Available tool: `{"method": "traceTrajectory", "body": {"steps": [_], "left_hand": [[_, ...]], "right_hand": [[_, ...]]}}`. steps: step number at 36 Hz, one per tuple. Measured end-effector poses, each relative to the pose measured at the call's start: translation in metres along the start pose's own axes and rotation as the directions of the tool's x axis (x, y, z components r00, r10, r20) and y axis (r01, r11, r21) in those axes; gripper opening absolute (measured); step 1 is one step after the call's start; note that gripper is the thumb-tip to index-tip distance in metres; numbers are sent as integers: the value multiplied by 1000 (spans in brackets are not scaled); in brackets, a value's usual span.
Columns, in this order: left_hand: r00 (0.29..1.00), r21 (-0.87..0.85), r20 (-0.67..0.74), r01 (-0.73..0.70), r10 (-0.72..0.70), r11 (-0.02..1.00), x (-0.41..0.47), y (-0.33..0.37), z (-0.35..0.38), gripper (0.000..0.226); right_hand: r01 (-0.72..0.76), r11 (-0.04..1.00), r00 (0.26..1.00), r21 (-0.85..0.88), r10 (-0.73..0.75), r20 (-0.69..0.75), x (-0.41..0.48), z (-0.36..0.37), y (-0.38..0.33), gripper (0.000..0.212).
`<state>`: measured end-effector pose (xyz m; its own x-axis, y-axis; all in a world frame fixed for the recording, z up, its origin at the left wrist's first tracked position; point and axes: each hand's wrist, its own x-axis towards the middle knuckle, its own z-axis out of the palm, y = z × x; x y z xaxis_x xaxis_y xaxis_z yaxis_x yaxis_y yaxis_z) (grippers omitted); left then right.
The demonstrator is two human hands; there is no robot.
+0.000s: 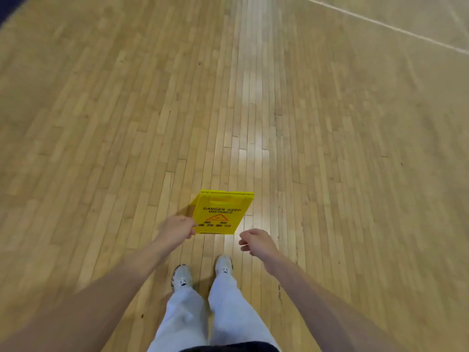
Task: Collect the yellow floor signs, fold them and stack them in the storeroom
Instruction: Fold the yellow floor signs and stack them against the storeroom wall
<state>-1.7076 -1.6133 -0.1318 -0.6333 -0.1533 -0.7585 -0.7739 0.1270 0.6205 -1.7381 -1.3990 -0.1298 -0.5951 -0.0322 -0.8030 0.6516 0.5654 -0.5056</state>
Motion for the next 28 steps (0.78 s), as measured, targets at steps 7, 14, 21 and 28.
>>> {"method": "traceTrajectory", "body": {"steps": [7, 14, 21, 28], "left_hand": [[992, 52, 24, 126, -127, 991, 44, 12, 1, 31], [986, 174, -22, 165, -164, 971, 111, 35, 22, 14], [970, 121, -143, 213, -195, 970, 176, 35, 56, 18], [913, -77, -294, 273, -283, 959, 228, 20, 64, 40]], "right_hand": [[-49, 999, 997, -17, 48, -55, 67, -26, -7, 39], [-87, 995, 989, 46, 91, -113, 153, -46, -9, 38], [-140, 984, 974, 111, 157, -163, 222, -52, -8, 49], [-158, 976, 980, 149, 173, -99, 274, -44, 1, 61]]}}
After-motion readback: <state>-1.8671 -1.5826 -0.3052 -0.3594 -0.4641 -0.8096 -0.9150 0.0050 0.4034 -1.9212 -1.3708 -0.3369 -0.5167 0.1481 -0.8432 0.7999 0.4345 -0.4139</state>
